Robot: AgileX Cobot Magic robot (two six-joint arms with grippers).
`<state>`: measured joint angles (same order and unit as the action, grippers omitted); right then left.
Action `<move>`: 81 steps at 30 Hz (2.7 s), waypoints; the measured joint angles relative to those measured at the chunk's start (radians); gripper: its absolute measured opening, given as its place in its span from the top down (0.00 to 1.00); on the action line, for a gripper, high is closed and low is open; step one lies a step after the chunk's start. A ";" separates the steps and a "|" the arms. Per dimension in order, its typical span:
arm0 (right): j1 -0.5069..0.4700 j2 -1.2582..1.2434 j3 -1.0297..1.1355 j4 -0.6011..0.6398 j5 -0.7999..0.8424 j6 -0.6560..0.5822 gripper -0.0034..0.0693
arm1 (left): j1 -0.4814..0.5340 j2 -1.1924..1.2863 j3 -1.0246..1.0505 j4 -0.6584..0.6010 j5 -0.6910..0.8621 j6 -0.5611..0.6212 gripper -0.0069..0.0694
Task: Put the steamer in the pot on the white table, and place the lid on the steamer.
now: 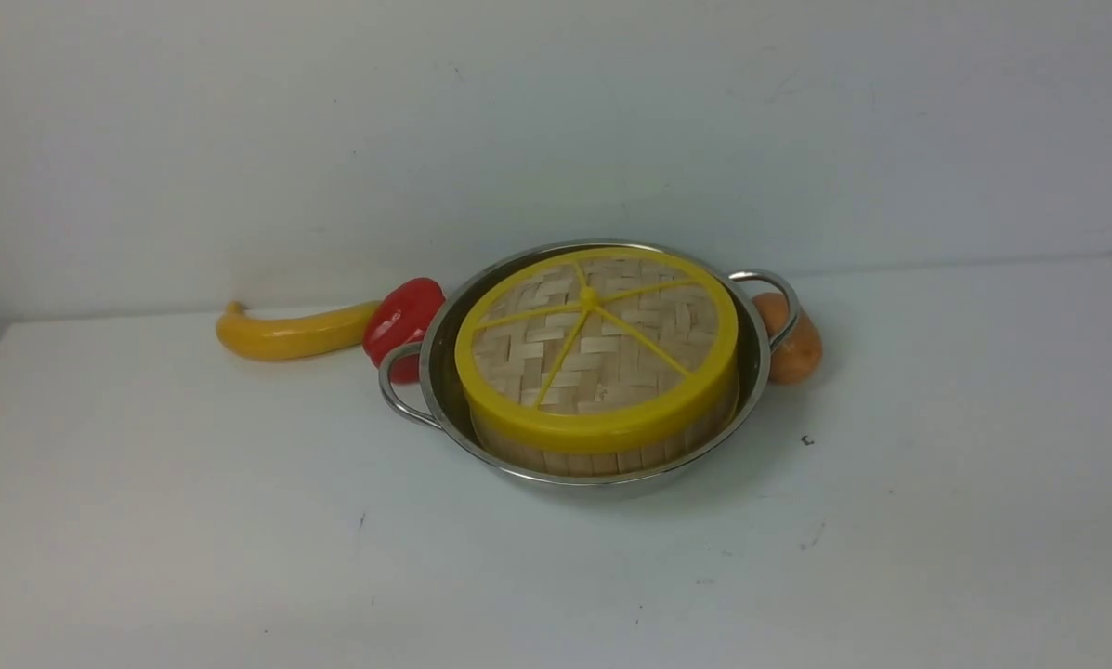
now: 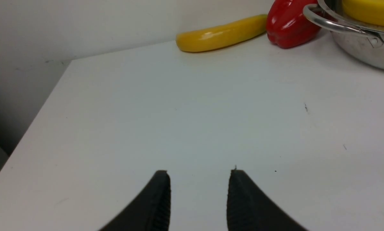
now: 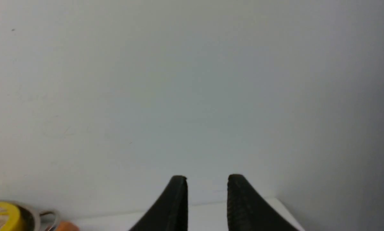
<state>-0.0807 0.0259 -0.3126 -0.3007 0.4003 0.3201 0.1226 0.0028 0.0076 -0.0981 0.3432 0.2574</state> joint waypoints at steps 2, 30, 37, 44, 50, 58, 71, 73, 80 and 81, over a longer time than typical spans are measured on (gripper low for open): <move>0.053 -0.024 0.093 0.003 -0.007 0.000 0.67 | 0.000 0.000 0.000 0.000 0.000 0.000 0.59; 0.142 -0.026 0.320 0.015 -0.039 0.029 0.62 | 0.000 0.000 0.000 0.000 0.000 0.000 0.59; 0.142 -0.026 0.320 0.025 -0.048 0.029 0.62 | 0.000 0.000 0.000 0.000 0.000 0.000 0.59; 0.142 -0.026 0.320 0.168 -0.056 -0.142 0.62 | 0.000 0.000 0.000 0.000 0.000 0.000 0.59; 0.142 -0.026 0.320 0.221 -0.056 -0.242 0.62 | 0.000 0.000 0.000 0.000 0.000 0.000 0.59; 0.142 -0.026 0.320 0.240 -0.058 -0.248 0.62 | 0.000 0.000 0.000 0.000 0.000 0.000 0.59; 0.142 -0.026 0.320 0.247 -0.062 -0.234 0.62 | 0.000 0.000 0.000 0.000 0.000 0.000 0.59; 0.142 -0.026 0.320 0.247 -0.062 -0.234 0.62 | 0.000 0.000 0.000 0.000 0.000 0.000 0.59; 0.142 -0.026 0.321 0.247 -0.063 -0.234 0.62 | 0.000 0.000 0.000 0.000 0.000 0.000 0.59; 0.142 -0.026 0.321 0.247 -0.063 -0.234 0.62 | 0.000 0.000 0.000 0.000 0.000 0.000 0.59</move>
<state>0.0617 0.0004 0.0082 -0.0532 0.3371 0.0864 0.1226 0.0028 0.0078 -0.0981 0.3429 0.2574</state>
